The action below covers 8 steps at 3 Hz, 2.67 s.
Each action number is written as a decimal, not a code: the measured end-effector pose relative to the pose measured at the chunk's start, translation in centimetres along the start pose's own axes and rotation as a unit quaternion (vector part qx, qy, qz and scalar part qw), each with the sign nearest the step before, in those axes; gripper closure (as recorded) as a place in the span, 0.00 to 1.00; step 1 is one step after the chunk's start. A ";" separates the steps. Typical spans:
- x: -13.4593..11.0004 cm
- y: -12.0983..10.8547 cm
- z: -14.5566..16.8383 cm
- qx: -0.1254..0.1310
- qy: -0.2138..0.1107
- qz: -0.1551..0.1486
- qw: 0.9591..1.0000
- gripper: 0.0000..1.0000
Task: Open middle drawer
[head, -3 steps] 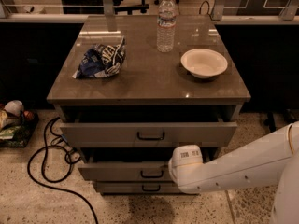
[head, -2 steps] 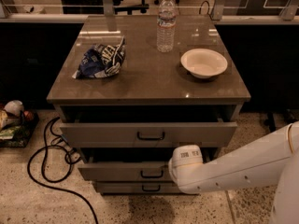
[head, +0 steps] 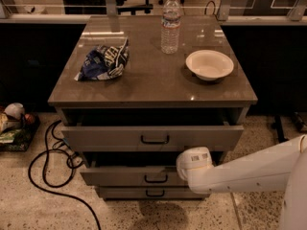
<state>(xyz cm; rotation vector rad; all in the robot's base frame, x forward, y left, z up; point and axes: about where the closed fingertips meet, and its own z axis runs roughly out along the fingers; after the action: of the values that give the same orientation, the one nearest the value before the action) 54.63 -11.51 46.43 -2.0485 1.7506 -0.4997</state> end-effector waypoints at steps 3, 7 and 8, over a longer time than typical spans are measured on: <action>1.1 -1.8 3.9 0.038 -0.039 0.002 0.999 1.00; 0.6 1.2 4.8 -0.020 -0.043 0.013 0.999 1.00; 0.4 4.3 2.8 -0.077 -0.039 -0.026 0.996 1.00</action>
Offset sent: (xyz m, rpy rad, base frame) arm 0.0641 -0.0117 -0.0513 0.1460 -0.0538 0.0462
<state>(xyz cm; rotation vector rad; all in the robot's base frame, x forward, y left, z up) 52.43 -12.27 41.80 -2.1917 1.7429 -0.3042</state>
